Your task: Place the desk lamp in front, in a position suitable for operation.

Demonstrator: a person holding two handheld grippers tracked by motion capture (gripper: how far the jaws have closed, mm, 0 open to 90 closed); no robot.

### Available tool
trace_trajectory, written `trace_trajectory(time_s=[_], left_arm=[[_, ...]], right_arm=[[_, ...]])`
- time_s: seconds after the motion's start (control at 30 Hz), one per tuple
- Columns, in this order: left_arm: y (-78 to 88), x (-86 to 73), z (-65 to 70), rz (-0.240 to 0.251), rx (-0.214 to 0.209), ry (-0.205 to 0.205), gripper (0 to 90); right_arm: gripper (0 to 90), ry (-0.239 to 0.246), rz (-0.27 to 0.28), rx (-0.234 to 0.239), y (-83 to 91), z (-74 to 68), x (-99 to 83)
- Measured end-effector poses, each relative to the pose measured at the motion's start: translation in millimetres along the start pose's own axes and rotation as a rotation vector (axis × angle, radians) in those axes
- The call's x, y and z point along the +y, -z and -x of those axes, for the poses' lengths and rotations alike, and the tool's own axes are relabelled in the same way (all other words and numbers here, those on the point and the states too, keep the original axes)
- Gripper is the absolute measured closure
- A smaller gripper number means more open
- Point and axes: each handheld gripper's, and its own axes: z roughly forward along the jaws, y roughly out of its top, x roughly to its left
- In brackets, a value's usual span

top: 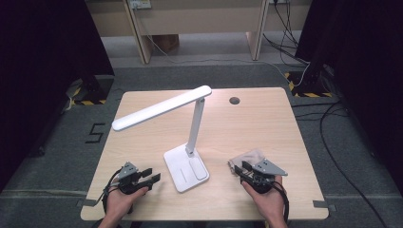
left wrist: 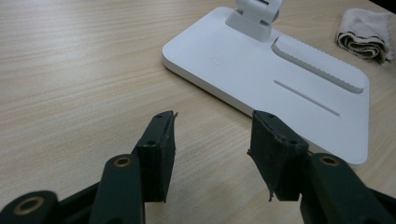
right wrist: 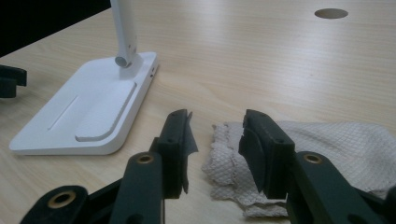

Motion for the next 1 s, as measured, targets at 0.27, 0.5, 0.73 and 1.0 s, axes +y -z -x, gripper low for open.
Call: trace_trajectory(time_s=[0.27, 0.5, 0.73, 1.0], left_arm=[[-0.2, 3.8, 7.9, -0.001, -0.015, -0.036, 52.5], [-6.0, 6.8, 12.3, -0.006, -0.034, -0.042, 53.1], [-15.9, 9.9, 13.2, -0.029, -0.046, -0.038, 49.0], [-23.8, 20.8, 4.1, -0.019, -0.027, 0.001, 55.8]], right_arm=[[64.6, 0.007, -0.033, 0.021, -2.7, -11.0, 4.5], [61.4, 0.051, -0.060, 0.044, -12.3, -26.5, 10.9], [59.3, 0.108, -0.123, 0.082, -31.3, -42.5, 13.0], [59.0, 0.133, -0.218, 0.170, -55.1, -61.6, 7.3]])
